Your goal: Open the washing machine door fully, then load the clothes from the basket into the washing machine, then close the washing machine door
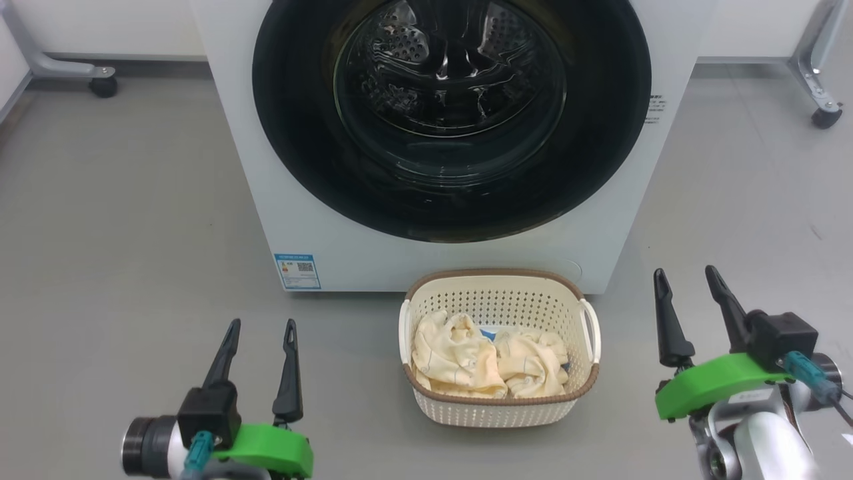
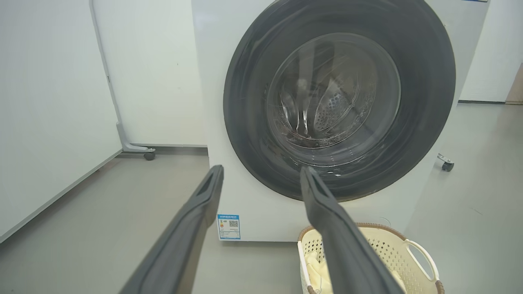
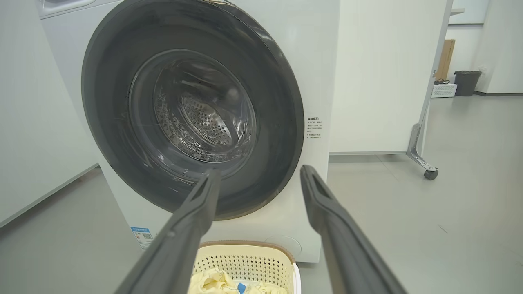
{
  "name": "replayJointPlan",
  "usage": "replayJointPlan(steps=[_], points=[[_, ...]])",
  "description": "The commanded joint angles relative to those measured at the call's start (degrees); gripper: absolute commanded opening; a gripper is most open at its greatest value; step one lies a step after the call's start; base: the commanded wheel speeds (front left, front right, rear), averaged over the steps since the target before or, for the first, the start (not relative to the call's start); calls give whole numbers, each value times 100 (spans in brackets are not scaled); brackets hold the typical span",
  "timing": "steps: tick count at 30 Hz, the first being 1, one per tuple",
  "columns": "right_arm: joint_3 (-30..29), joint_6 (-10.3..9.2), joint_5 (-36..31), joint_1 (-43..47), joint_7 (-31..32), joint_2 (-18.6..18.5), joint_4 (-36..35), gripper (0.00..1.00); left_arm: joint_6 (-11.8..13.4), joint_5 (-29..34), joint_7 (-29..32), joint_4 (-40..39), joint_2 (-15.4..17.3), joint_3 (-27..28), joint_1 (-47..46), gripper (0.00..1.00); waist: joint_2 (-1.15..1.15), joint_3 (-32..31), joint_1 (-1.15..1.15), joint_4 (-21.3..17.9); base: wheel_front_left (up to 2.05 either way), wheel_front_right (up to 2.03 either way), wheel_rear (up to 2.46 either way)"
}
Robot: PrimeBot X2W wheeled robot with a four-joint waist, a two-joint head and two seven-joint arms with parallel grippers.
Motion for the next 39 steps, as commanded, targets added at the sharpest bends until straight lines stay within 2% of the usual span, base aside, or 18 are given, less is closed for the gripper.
replayJointPlan(steps=[1,39], points=[[133,-17,-165,-392,-82,-120,-165,100,39,149,-80,-171,78,147,-322,100,0,-1,0,4,0,0,0],[131,-17,161,-446,-82,-120,45,100,63,-100,-81,85,78,153,-371,100,0,-37,0,-35,0,0,0]])
